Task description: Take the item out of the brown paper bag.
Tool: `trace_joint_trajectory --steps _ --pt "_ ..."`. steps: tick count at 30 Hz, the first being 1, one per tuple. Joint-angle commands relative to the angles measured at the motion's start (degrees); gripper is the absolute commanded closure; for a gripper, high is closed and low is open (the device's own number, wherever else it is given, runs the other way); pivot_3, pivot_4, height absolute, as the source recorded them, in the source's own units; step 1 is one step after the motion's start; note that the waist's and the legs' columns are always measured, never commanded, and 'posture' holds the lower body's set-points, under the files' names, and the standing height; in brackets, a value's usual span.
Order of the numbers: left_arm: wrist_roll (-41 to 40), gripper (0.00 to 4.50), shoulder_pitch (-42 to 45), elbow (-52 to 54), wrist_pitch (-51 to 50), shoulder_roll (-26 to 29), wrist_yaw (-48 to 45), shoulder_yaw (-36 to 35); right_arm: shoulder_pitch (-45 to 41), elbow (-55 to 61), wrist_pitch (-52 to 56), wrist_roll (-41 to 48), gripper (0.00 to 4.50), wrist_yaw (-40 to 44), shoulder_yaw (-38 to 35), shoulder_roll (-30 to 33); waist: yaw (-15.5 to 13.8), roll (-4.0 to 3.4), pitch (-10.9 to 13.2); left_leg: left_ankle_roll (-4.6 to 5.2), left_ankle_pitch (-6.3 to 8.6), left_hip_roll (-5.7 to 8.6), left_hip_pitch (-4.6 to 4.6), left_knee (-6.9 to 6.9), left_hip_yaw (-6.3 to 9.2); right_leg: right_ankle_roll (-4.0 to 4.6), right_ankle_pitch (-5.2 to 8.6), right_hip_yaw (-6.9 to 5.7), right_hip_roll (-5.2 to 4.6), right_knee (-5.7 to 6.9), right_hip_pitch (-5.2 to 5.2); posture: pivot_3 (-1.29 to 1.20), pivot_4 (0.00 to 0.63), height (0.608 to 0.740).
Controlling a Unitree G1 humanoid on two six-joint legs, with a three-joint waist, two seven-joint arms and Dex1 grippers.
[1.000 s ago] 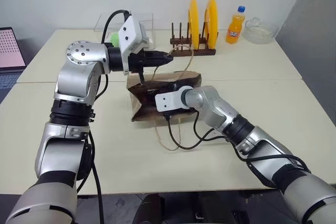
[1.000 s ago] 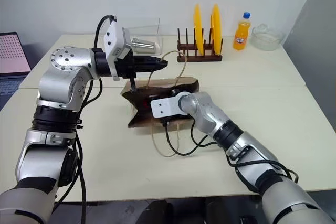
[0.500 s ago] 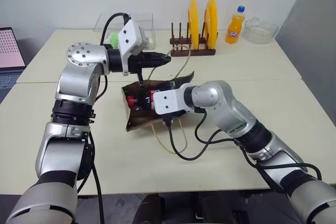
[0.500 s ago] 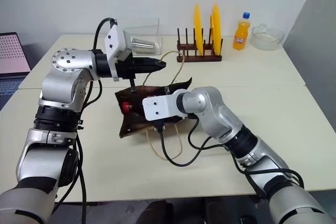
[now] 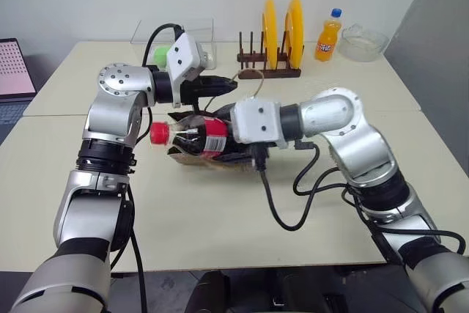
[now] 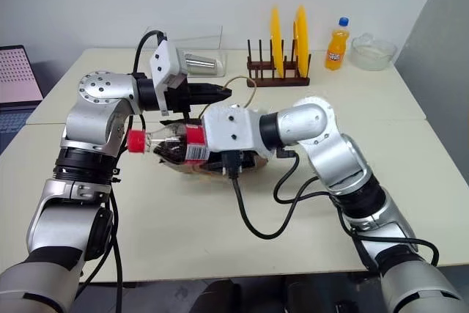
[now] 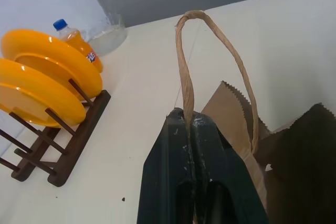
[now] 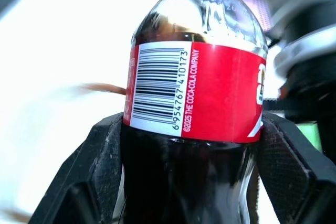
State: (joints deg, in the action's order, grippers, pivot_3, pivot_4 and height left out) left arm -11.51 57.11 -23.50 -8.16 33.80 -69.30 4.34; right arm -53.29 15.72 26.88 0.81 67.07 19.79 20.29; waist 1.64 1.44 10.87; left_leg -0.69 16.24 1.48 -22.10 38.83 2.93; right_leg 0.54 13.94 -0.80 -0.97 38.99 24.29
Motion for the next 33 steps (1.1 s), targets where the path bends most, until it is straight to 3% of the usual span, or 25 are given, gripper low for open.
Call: trace_joint_trajectory --steps 1,5,10,15,19,24,29,33 --pt "0.4 4.50 2.0 0.0 1.5 -0.1 0.4 -0.4 -3.4 4.9 4.9 6.6 1.33 -1.8 -6.9 0.5 0.0 0.00 0.0 0.00 0.00 0.00 0.00 0.00 0.00 0.00 0.00 0.00 0.00 0.00 0.00 0.00 0.150 0.740" --pt "0.5 4.50 1.9 0.0 1.7 -0.2 0.3 -0.3 -4.4 5.0 8.5 9.8 1.33 -4.2 -12.6 4.7 0.0 0.00 0.0 0.01 0.01 0.00 0.00 0.00 0.01 0.00 0.00 -0.01 -0.01 -0.01 -0.01 0.00 0.150 0.740" --pt "0.8 4.50 1.7 -0.5 2.3 -0.1 0.1 -0.3 -0.9 0.4 7.2 8.9 1.33 -6.0 -18.1 14.4 -0.4 0.00 0.0 0.02 0.01 0.03 -0.02 0.00 -0.02 0.00 0.00 -0.01 -0.04 -0.02 -0.02 0.00 0.150 0.740" --pt "0.7 4.50 1.6 -0.4 2.4 0.1 -0.1 -0.5 5.2 -0.3 4.8 8.8 1.33 -5.3 -19.0 23.2 -0.6 0.01 0.0 0.04 0.02 0.06 -0.03 -0.01 -0.08 -0.01 0.01 0.01 -0.06 -0.07 -0.04 0.00 0.150 0.740" --pt "0.7 4.50 1.1 0.0 2.4 0.5 -0.3 -0.7 11.7 -4.0 -1.6 3.5 1.33 -5.8 -16.4 29.3 -0.1 0.00 0.0 0.04 0.02 0.01 -0.04 -0.05 -0.11 -0.02 0.01 0.01 -0.04 -0.04 0.00 0.00 0.150 0.740" --pt "0.8 4.50 1.1 0.2 2.8 0.3 -0.4 -0.4 13.2 -21.2 -15.4 -7.2 1.33 -8.1 -6.7 29.7 0.0 0.00 0.0 0.05 0.02 0.00 0.12 -0.02 -0.22 -0.27 0.16 0.08 -0.04 -0.04 -0.13 0.00 0.150 0.740" --pt "0.8 4.50 1.0 0.5 2.9 0.0 -0.4 -0.3 6.8 -39.6 -25.3 -14.9 1.33 -11.3 -0.3 25.1 0.3 -0.05 0.1 0.03 0.00 -0.04 0.11 -0.02 -0.36 -0.02 0.01 0.17 -0.02 0.00 -0.05 0.00 0.150 0.740" --pt "0.6 4.50 0.5 1.3 2.7 0.3 -0.4 -0.5 3.0 -48.0 -30.1 -17.5 1.33 -11.9 1.8 22.7 0.1 -0.05 0.1 0.01 -0.01 -0.06 0.09 -0.02 -0.39 -0.02 0.00 0.18 -0.01 -0.01 -0.02 0.00 0.150 0.740"
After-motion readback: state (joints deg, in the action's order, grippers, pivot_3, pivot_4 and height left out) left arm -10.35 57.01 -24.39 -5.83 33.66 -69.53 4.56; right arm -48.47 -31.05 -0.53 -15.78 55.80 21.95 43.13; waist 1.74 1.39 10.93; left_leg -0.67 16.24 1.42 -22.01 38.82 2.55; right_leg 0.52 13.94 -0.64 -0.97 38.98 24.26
